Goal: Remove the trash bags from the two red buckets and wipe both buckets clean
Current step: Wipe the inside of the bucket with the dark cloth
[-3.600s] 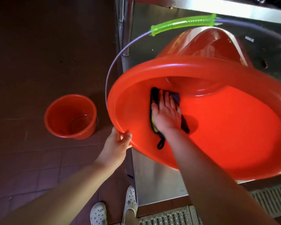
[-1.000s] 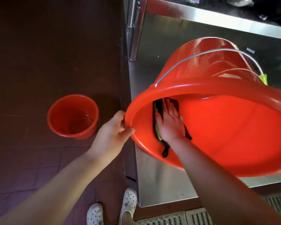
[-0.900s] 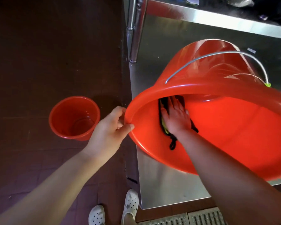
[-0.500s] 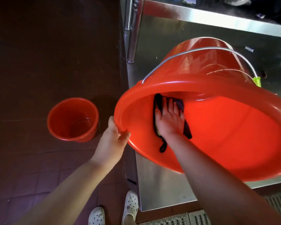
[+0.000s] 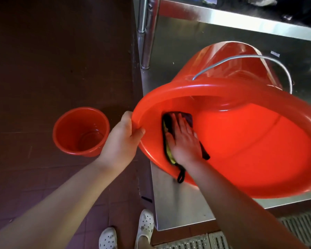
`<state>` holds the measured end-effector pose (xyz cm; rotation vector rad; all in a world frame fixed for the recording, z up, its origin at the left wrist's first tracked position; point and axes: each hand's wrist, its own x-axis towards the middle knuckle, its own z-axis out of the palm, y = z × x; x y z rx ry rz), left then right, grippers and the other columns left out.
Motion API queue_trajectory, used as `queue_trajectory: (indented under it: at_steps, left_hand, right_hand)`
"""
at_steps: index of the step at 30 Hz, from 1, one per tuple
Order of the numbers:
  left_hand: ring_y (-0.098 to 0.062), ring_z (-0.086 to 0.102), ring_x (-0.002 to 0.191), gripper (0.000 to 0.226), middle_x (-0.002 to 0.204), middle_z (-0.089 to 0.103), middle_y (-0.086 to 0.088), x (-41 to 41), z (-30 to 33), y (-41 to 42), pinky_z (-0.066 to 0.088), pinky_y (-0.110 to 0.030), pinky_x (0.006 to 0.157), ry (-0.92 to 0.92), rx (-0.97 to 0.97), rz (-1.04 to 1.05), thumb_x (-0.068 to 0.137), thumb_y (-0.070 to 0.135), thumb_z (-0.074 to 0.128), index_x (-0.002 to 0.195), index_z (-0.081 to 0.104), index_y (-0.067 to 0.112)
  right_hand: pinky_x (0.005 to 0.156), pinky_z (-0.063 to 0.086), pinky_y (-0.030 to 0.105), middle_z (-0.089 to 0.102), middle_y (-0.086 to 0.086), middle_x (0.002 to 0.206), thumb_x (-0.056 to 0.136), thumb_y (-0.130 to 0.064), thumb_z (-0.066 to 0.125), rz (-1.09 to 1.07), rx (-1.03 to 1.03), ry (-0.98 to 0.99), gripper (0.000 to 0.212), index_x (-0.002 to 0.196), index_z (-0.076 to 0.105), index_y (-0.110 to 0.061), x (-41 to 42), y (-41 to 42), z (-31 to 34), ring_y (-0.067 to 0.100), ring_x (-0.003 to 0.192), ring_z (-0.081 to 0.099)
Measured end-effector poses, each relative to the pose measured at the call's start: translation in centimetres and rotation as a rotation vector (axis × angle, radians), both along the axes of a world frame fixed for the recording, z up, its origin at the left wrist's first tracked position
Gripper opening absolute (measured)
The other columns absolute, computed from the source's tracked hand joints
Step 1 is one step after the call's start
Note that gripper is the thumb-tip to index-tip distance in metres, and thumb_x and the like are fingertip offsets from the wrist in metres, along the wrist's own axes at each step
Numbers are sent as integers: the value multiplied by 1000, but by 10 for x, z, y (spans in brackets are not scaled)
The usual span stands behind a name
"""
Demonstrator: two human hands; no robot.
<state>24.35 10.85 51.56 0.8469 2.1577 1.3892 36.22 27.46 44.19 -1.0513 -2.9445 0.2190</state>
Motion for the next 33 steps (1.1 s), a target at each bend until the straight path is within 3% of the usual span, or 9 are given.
queue_trajectory:
  at_steps: [4, 8, 10, 13, 17, 20, 25, 29, 33]
  left_hand:
    - [-2, 61, 76, 16, 81, 63, 12, -7, 8, 4, 53, -32, 71, 44, 44, 9, 91, 20, 58, 100, 50, 30]
    - [3, 63, 79, 20, 83, 66, 19, -4, 0, 7, 49, -14, 66, -59, 144, 88, 89, 19, 61, 94, 52, 37]
    - [-1, 65, 87, 25, 91, 67, 13, 3, -19, 5, 52, -22, 77, -189, 98, 106, 87, 19, 66, 98, 51, 35]
    - [-21, 63, 100, 29, 99, 63, 1, 19, -47, 4, 50, -45, 91, -336, -112, -14, 87, 15, 64, 108, 45, 22]
    - [-23, 60, 104, 34, 103, 60, 1, 26, -58, 5, 47, -54, 95, -445, -93, 21, 92, 11, 52, 104, 35, 38]
    - [-24, 61, 97, 35, 98, 60, -1, 26, -58, 6, 48, -55, 93, -469, -77, 33, 90, 5, 51, 97, 39, 37]
    - [-38, 60, 101, 30, 97, 57, -10, 23, -48, 3, 48, -58, 89, -426, -75, 47, 92, 5, 50, 105, 31, 23]
    - [-26, 63, 90, 22, 93, 59, -5, 10, -33, 0, 51, -48, 84, -241, -117, 25, 92, 14, 53, 105, 36, 21]
    - [-10, 62, 74, 15, 81, 61, 4, -3, -9, -4, 52, -37, 71, -70, -125, 11, 92, 22, 57, 94, 43, 28]
  right_hand:
    - [114, 15, 40, 8, -3, 160, 96, -52, 23, -124, -37, -136, 62, 151, 5, -31, -7, 65, -1, 16, 146, 10]
    - [114, 13, 40, 11, 0, 159, 96, -53, 18, -193, 34, -199, 61, 151, 10, -28, -12, 92, -7, 16, 146, 10]
    - [115, 12, 40, 11, 1, 159, 96, -52, 17, -200, 49, -207, 62, 151, 10, -26, -15, 91, -9, 17, 146, 9]
    - [115, 10, 40, 11, 2, 159, 97, -51, 20, -224, 36, -190, 62, 152, 9, -24, -15, 83, -9, 17, 146, 10]
    - [115, 9, 40, 11, 4, 159, 97, -50, 22, -254, 8, -135, 61, 151, 11, -23, -12, 41, -5, 18, 146, 11]
    - [114, 9, 38, 11, 6, 159, 96, -50, 21, -190, -5, -50, 64, 152, 9, -22, -2, -18, -3, 18, 145, 13]
    - [114, 18, 40, 18, 5, 158, 90, -48, 18, -82, -29, 20, 66, 151, 9, -25, 17, -85, 3, 19, 143, 24]
    - [113, 14, 35, 8, 0, 160, 93, -47, 16, -23, -30, -26, 63, 151, -2, -29, 13, -54, 3, 16, 145, 14]
    - [113, 16, 38, 7, -1, 160, 97, -44, 24, -96, -30, -75, 60, 151, 5, -29, 5, 5, 2, 17, 145, 13]
